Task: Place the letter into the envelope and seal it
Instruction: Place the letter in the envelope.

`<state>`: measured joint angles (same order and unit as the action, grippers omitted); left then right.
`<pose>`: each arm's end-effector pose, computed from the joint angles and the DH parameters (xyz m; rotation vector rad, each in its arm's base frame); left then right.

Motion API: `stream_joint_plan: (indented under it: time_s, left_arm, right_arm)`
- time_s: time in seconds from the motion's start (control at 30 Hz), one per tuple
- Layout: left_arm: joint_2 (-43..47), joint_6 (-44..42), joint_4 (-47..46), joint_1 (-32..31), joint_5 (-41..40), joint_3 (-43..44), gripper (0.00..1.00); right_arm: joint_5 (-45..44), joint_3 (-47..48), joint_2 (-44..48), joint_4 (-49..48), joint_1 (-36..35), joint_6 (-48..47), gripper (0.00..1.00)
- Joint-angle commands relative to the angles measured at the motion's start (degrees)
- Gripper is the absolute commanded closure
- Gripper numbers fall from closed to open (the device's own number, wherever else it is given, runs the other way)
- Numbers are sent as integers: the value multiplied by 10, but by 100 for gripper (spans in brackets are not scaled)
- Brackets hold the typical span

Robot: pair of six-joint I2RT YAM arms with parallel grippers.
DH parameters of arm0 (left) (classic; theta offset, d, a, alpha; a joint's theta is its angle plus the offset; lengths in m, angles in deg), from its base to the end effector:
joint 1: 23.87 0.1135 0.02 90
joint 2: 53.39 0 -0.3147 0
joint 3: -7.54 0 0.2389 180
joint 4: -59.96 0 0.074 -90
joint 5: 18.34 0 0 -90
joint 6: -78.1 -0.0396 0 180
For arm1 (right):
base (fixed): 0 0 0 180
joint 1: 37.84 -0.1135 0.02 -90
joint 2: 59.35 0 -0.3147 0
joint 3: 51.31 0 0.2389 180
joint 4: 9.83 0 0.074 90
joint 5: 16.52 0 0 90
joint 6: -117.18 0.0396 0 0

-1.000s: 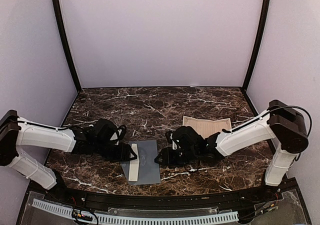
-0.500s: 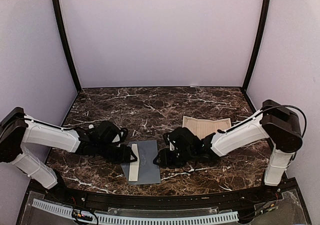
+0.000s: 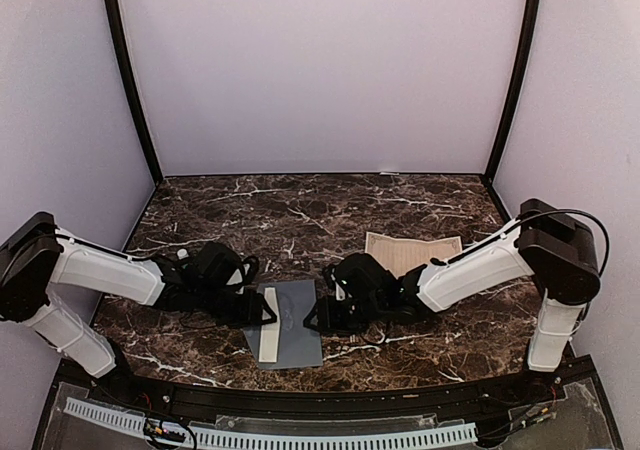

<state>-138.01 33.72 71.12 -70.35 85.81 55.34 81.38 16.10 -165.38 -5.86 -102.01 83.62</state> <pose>0.1699 -0.1930 0.2001 0.1457 2.6397 -0.9576 0.1593 0.3416 0.1902 -0.2572 2.6219 1.0944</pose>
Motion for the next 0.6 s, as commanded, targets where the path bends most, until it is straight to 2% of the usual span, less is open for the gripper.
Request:
stream_joint_plan:
  time_s: [0.0, 0.57]
  left_arm:
    - [-7, 0, -1, -4, 8, -9, 57]
    - [-28, 13, -19, -19, 22, -2, 60]
  right_arm:
    - [6, 14, -13, -12, -7, -2, 59]
    - [14, 21, -23, -15, -8, -2, 60]
